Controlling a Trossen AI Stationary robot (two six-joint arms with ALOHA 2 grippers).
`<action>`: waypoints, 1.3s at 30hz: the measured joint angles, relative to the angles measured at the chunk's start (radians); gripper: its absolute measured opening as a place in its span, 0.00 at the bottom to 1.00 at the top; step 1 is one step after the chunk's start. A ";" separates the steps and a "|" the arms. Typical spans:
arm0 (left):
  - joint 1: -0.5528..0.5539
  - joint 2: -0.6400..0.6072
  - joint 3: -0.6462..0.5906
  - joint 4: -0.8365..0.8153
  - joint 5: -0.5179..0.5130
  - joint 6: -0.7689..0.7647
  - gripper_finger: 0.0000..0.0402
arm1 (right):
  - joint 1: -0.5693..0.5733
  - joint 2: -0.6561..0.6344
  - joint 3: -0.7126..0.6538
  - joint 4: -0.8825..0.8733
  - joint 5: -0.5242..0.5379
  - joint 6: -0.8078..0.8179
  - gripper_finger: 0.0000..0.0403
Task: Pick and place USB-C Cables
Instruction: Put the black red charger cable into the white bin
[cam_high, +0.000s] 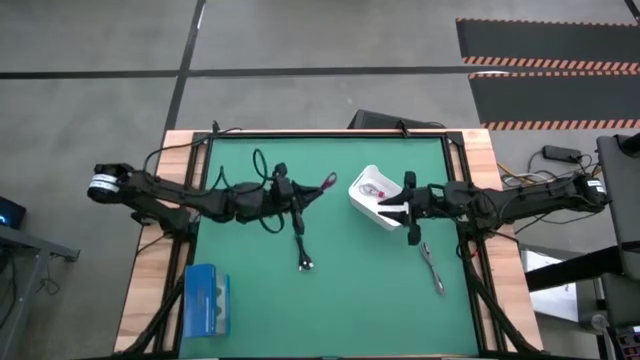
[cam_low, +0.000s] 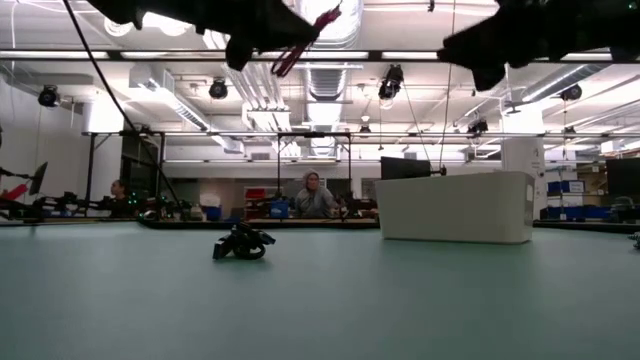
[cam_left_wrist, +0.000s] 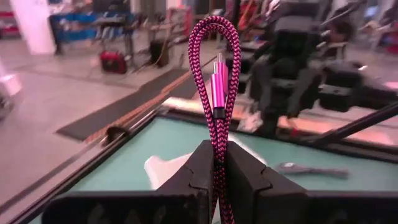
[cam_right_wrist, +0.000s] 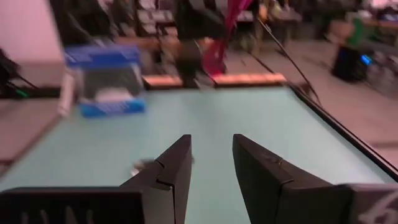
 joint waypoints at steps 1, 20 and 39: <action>-0.012 0.001 0.000 0.014 0.003 0.005 0.02 | 0.000 0.005 -0.012 0.043 -0.017 0.001 0.27; -0.102 0.219 0.002 0.428 0.064 0.035 0.02 | 0.020 0.337 -0.047 0.653 -0.073 -0.109 0.27; -0.109 0.267 0.003 0.523 0.090 0.037 0.02 | 0.033 0.431 0.091 0.658 -0.072 -0.078 0.32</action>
